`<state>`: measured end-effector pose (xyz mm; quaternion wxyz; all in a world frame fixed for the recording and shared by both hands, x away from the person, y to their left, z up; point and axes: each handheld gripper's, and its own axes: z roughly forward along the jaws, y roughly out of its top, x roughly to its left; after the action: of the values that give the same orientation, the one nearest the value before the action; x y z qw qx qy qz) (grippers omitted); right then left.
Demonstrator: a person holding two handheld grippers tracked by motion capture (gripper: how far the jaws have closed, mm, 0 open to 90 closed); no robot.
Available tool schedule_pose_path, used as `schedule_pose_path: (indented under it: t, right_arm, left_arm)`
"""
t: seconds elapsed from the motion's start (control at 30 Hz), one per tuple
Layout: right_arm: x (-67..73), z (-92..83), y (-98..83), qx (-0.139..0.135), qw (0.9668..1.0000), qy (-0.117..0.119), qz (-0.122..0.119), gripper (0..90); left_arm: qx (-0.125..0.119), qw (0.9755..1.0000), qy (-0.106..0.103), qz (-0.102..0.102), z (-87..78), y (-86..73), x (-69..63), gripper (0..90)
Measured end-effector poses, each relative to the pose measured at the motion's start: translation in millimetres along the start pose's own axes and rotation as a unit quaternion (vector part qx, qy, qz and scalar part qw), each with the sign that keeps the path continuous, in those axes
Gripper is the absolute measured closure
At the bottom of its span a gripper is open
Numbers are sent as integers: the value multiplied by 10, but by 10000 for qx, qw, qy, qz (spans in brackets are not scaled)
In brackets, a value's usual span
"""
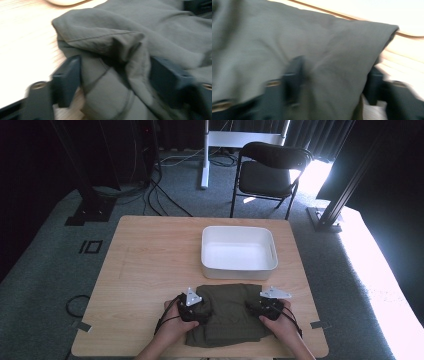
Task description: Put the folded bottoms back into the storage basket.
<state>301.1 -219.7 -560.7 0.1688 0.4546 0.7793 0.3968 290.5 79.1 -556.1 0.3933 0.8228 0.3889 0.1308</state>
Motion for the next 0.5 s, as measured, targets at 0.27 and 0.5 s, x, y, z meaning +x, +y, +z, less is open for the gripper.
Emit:
schedule_pose_path:
  t: [0.27,0.5]
  right_arm:
    - [118,-5,51,106,9995,76,-276,806]
    - [100,-205,176,-143,9993,341,18,814]
  left_arm:
    - [22,9997,-228,-93,12,62,-15,762]
    - [-178,9989,-403,-147,-107,155,-10,831]
